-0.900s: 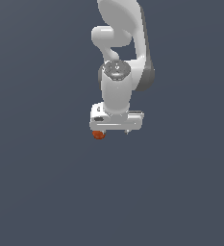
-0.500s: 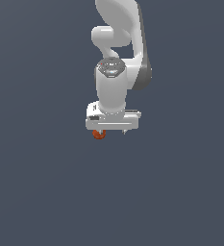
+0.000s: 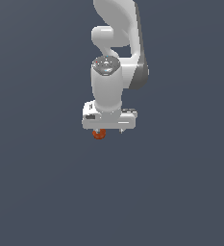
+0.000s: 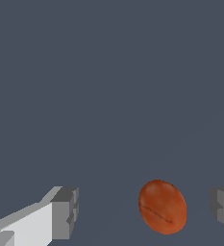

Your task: Pick up the object and move it to a goal position.

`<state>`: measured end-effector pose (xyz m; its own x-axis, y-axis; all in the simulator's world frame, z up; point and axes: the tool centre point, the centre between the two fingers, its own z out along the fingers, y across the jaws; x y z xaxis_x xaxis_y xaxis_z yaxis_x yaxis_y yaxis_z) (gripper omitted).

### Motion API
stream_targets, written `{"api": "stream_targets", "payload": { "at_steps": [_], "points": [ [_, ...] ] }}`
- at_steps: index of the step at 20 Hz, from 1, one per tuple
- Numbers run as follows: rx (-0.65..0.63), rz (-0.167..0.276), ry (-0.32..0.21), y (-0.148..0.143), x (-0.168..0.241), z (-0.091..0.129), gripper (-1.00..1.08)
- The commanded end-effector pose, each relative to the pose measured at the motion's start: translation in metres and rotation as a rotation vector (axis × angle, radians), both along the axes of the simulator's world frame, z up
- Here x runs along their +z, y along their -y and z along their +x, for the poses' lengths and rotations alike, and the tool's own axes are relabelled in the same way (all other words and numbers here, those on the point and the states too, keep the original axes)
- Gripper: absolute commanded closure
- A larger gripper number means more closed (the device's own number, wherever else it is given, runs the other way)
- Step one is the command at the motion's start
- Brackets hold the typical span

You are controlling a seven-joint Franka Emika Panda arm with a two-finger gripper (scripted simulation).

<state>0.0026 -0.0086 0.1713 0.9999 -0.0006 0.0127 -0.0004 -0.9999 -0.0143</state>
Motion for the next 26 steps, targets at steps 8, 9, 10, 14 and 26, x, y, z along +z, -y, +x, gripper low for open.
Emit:
{"api": "stream_targets", "payload": {
  "at_steps": [8,9,10,14,26],
  "points": [
    [-0.04,-0.005,-0.005,0.024,-0.03,-0.029,-0.92],
    [-0.047,-0.006,-0.006,0.028,-0.035,-0.034,-0.92],
    [-0.054,-0.007,-0.007,0.032,-0.04,-0.04,-0.92],
    [-0.078,-0.01,-0.01,0.046,-0.056,-0.06,-0.92],
    [-0.105,-0.013,-0.014,0.059,-0.074,-0.084,-0.92]
  ]
}}
